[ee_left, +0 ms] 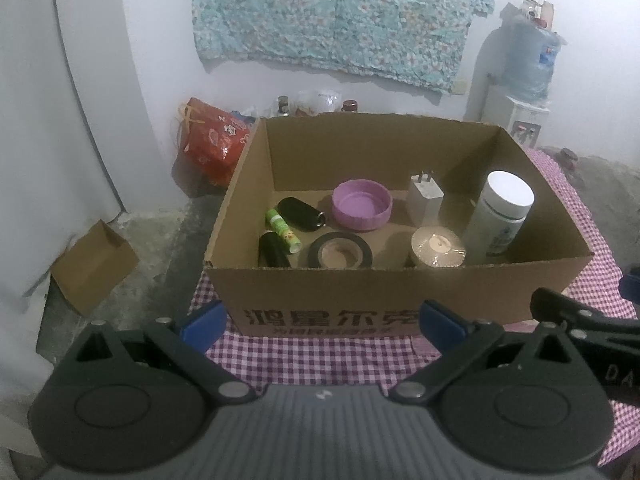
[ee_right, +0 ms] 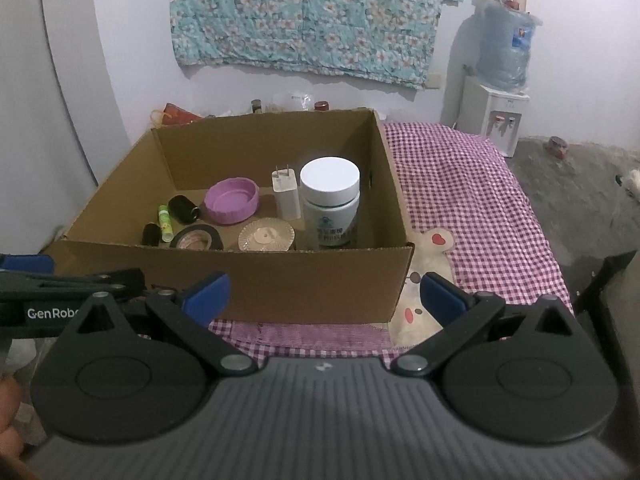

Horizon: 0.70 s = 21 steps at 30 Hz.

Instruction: Organize rigid objects

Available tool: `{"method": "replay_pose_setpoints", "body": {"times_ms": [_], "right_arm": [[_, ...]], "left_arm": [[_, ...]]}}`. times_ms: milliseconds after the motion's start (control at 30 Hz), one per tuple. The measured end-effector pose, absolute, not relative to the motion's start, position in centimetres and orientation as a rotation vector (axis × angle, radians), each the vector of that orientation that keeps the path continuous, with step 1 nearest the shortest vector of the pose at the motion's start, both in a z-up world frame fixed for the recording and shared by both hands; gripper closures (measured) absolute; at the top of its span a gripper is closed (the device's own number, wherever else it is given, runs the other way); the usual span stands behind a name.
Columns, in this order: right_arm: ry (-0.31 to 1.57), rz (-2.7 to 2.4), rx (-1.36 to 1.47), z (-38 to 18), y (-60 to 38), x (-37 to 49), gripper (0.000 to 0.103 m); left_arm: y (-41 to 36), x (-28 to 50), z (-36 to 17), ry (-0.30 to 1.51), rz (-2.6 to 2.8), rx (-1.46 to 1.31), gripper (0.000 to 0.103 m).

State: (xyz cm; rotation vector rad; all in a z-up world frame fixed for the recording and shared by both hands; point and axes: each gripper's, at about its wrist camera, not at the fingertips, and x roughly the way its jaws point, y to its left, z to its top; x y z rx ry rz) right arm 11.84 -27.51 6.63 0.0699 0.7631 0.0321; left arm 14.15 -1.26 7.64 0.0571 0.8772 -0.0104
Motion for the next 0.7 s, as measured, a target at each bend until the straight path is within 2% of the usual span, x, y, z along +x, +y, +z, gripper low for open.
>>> {"method": "replay_pose_setpoints", "body": {"times_ms": [700], "right_arm": [[0.757, 0.047, 0.087, 6.85, -27.64, 11.74, 0.001]], "left_arm": [[-1.00, 14.06, 7.85, 0.843, -0.013, 0.061, 0.000]]}}
